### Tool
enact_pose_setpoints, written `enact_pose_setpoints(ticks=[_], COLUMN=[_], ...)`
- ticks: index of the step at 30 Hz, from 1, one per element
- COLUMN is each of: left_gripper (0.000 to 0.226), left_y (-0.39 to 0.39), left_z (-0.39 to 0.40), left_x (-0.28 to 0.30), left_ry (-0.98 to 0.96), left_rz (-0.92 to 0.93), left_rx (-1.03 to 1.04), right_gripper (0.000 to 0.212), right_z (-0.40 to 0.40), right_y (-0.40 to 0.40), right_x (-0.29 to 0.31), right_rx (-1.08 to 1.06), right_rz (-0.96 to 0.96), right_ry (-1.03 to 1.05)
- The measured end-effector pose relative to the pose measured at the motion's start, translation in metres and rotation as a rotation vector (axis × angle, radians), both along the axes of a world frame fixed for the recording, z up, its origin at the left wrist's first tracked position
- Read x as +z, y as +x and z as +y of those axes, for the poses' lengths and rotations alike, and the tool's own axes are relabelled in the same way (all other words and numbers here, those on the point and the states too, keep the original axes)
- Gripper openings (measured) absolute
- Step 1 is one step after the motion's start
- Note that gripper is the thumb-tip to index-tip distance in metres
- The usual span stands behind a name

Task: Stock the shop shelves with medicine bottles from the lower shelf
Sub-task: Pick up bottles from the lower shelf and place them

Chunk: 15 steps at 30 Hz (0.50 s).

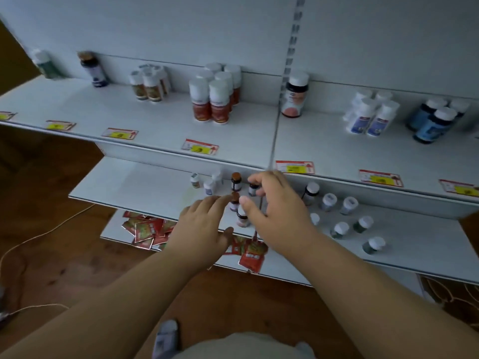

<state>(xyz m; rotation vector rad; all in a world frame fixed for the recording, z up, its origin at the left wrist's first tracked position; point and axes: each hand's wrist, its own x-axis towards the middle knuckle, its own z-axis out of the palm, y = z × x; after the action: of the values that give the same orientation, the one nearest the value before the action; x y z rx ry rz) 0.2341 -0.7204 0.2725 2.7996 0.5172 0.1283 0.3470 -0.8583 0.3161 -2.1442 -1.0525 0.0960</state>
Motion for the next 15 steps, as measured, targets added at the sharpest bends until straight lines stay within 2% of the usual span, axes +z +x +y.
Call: enact_pose_setpoints(ticks=[5, 9, 12, 15], left_gripper=[0.081, 0.069, 0.064, 0.065], left_y=[-0.054, -0.068, -0.056, -0.032], left_z=[0.116, 0.192, 0.229, 0.256], left_x=[-0.031, -0.059, -0.1, -0.161], left_ry=[-0.017, -0.056, -0.107, -0.165], left_rz=[0.033, 0.026, 0.006, -0.019], left_rx=[0.024, 0.057, 0.098, 0.158], right_gripper=[0.033, 0.036, 0.036, 0.037], right_z=[0.117, 0.194, 0.239, 0.28], right_y=[-0.061, -0.073, -0.057, -0.027], right_x=[-0.035, -0.068, -0.116, -0.188], right_rx=[-0.012, -0.049, -0.087, -0.109], right_rz=[0.101, 0.177, 0.215, 0.333], right_ry=[-0.08, -0.215, -0.227, -0.274])
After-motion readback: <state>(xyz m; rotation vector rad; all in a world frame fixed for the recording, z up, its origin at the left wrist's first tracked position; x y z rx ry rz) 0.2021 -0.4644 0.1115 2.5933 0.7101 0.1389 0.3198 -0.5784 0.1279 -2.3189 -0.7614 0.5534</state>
